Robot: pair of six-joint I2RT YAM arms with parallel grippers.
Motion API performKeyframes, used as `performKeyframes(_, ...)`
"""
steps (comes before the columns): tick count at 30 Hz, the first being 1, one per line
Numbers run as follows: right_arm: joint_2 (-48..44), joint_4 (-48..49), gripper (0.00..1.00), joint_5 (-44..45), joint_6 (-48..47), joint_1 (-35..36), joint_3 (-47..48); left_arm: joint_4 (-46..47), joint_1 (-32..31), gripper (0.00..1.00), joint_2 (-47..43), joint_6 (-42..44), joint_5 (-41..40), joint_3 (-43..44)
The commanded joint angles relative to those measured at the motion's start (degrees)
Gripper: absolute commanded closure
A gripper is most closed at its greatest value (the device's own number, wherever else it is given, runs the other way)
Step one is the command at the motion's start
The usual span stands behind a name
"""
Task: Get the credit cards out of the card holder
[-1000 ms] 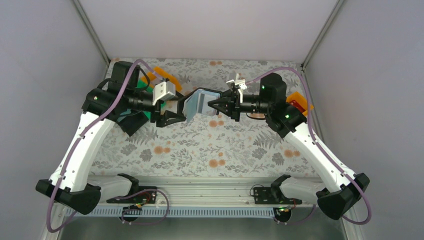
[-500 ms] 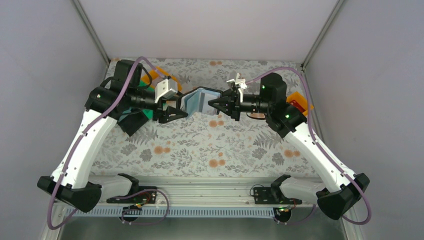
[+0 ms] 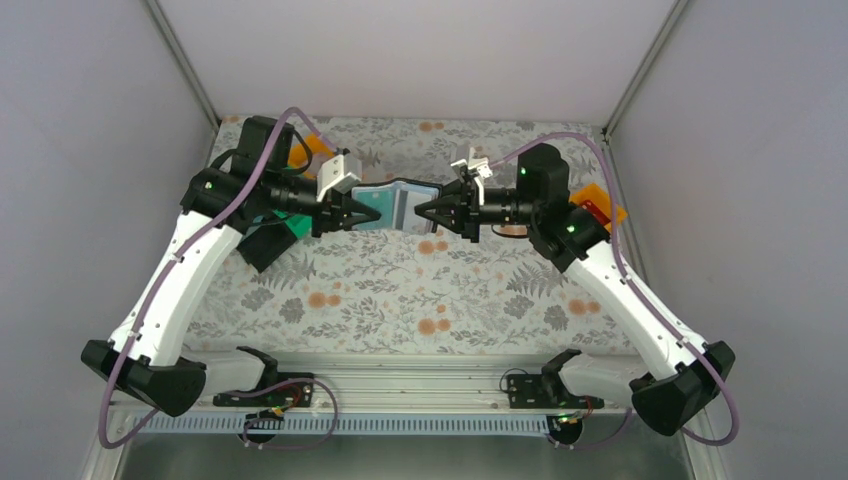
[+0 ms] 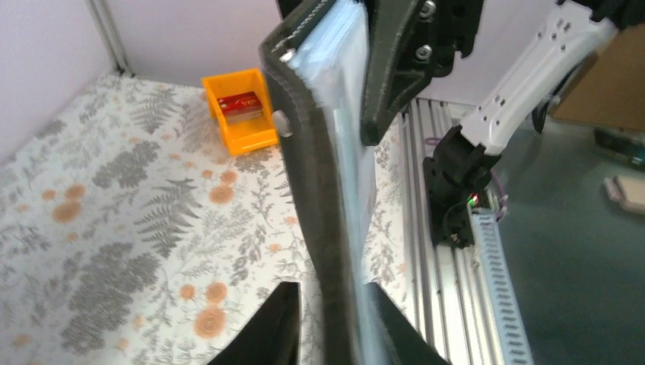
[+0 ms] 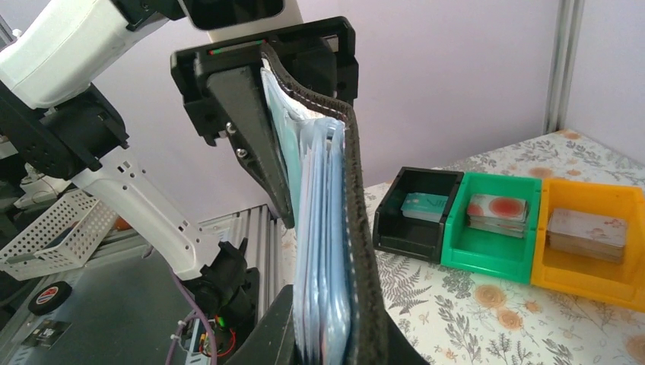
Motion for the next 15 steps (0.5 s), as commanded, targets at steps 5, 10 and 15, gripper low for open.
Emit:
performKeyframes(5, 0.3, 1.6, 0.92, -1.6, -0.1, 0.1, 1.5, 1.2, -0.5, 0.98, -1.1, 1.4, 1.4, 0.3)
performKeyframes(10, 0.1, 1.2, 0.71, 2.6, 0.5, 0.2, 1.3, 1.7, -0.4, 0.98, -2.0, 1.1, -0.3, -0.8)
performKeyframes(15, 0.4, 0.5, 0.51, 8.5, 1.8, 0.1, 0.9, 2.4, -0.3, 0.98, -2.0, -0.4, -2.0, -0.6)
